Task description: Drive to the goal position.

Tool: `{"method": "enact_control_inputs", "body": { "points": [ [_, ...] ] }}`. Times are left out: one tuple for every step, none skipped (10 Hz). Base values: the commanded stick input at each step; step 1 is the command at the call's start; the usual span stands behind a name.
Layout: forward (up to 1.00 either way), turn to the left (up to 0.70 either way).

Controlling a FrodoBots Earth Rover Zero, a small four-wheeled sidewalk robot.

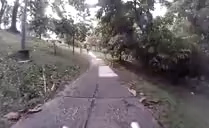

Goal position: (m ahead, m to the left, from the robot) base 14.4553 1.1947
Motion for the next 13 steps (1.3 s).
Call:
{"method": "enact_control_inputs", "body": {
  "points": [
    [0.70, 0.04],
    [0.70, 0.04],
    [0.70, 0.03],
    [0.70, 0.02],
    [0.70, 0.00],
    [0.70, 0.00],
    [0.70, 0.00],
    [0.70, 0.00],
    [0.70, 0.00],
    [0.70, 0.00],
    [0.70, 0.00],
    [0.70, 0.00],
    [0.70, 0.00]
  ]
}}
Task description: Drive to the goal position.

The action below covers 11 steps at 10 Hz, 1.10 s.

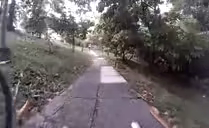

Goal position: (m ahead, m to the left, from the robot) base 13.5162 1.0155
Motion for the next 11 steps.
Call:
{"method": "enact_control_inputs", "body": {
  "points": [
    [0.70, 0.00],
    [0.70, 0.00],
    [0.70, 0.00],
    [0.70, 0.00],
    [0.70, -0.01],
    [0.70, -0.01],
    [0.70, 0.00],
    [0.70, 0.00],
    [0.70, 0.00],
    [0.70, 0.00],
    [0.70, 0.00]
  ]
}}
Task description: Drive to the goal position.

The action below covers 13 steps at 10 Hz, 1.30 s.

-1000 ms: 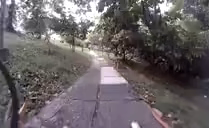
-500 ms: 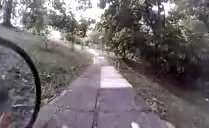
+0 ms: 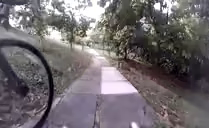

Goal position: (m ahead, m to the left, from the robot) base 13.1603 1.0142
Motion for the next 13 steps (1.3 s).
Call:
{"method": "enact_control_inputs", "body": {
  "points": [
    [0.70, 0.00],
    [0.70, 0.00],
    [0.70, 0.00],
    [0.70, 0.00],
    [0.70, 0.00],
    [0.70, 0.00],
    [0.70, 0.00],
    [0.70, 0.00],
    [0.70, 0.00],
    [0.70, 0.00],
    [0.70, 0.00],
    [0.70, 0.00],
    [0.70, 0.00]
  ]
}}
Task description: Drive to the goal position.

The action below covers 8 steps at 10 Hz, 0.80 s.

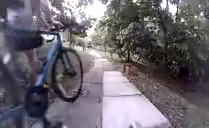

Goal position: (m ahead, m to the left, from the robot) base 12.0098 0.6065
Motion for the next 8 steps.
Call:
{"method": "enact_control_inputs", "body": {
  "points": [
    [0.70, 0.00],
    [0.70, -0.01],
    [0.70, -0.06],
    [0.70, -0.07],
    [0.70, -0.07],
    [0.70, -0.07],
    [0.70, -0.07],
    [0.70, -0.07]
  ]
}}
